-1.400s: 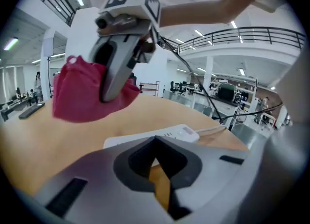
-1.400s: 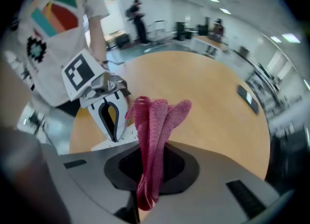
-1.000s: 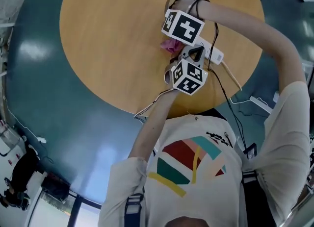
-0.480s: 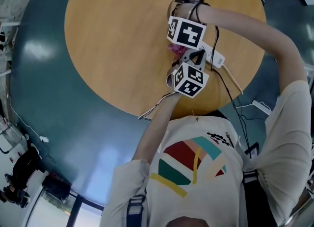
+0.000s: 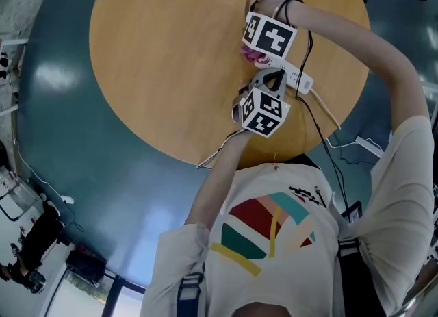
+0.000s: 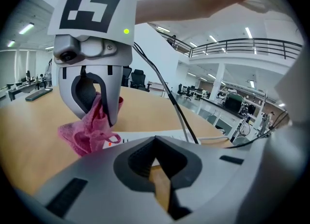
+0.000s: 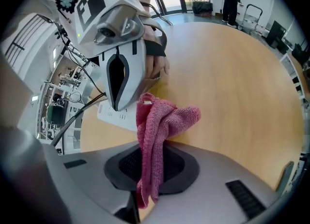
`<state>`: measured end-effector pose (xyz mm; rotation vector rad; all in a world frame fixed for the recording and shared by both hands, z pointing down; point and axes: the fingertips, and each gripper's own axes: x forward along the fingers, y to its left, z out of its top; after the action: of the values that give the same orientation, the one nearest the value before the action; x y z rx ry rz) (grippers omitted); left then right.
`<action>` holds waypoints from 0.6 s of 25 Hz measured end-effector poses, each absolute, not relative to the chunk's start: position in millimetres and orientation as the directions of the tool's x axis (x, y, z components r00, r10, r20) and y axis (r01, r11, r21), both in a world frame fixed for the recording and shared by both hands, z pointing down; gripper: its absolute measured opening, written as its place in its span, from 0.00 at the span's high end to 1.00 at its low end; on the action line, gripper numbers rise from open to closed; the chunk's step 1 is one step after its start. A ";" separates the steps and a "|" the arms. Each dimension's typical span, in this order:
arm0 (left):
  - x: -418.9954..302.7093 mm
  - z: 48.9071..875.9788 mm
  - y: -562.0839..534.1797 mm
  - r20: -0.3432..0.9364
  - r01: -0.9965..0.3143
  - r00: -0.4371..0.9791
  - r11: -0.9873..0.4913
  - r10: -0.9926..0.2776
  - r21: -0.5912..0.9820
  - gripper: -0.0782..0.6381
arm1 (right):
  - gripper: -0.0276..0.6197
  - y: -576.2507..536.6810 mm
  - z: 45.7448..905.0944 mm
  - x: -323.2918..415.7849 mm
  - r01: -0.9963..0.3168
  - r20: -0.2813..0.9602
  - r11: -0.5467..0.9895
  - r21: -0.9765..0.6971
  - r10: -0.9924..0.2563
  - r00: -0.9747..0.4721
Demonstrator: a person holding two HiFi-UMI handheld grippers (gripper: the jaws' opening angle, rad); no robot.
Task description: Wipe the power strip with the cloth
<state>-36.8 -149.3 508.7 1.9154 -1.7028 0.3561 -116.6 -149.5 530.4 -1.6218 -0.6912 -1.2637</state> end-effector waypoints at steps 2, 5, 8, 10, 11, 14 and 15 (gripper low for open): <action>-38.6 512.4 -146.9 0.537 -0.965 0.180 -0.041 -0.824 0.261 0.83 | 0.90 -148.7 528.9 -119.2 0.867 0.950 -0.389 -0.312 -0.120 0.288; -53.6 516.3 -131.1 0.527 -0.886 0.242 0.036 -0.815 0.462 0.83 | 0.90 -141.8 521.0 -130.0 0.910 0.964 -0.320 -0.264 -0.128 0.235; -88.4 494.0 -110.1 0.453 -0.868 0.155 0.098 -0.878 0.486 0.83 | 0.90 -119.5 496.4 -151.5 0.989 0.994 -0.108 -0.099 0.037 0.104; -111.8 470.7 -99.1 0.414 -0.888 0.082 0.122 -0.907 0.443 0.83 | 0.90 -108.0 463.3 -168.5 0.991 0.981 0.124 0.042 0.181 -0.064; -123.5 459.5 -95.0 0.394 -0.893 0.054 0.133 -0.917 0.430 0.83 | 0.90 -104.9 446.6 -175.6 0.964 0.960 0.246 0.096 0.234 -0.156; -154.7 435.4 -85.0 0.332 -0.908 -0.016 0.153 -0.943 0.391 0.83 | 0.90 -99.9 413.8 -185.0 0.802 0.861 0.565 0.192 0.294 -0.414; -161.7 428.1 -82.3 0.309 -0.914 -0.037 0.157 -0.950 0.374 0.83 | 0.90 -100.2 406.4 -183.1 0.715 0.821 0.668 0.206 0.280 -0.498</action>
<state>-161.7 -82.3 428.1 1.7662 -1.9596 -0.0999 -183.1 -100.2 406.4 -0.7659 -2.0785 -0.6891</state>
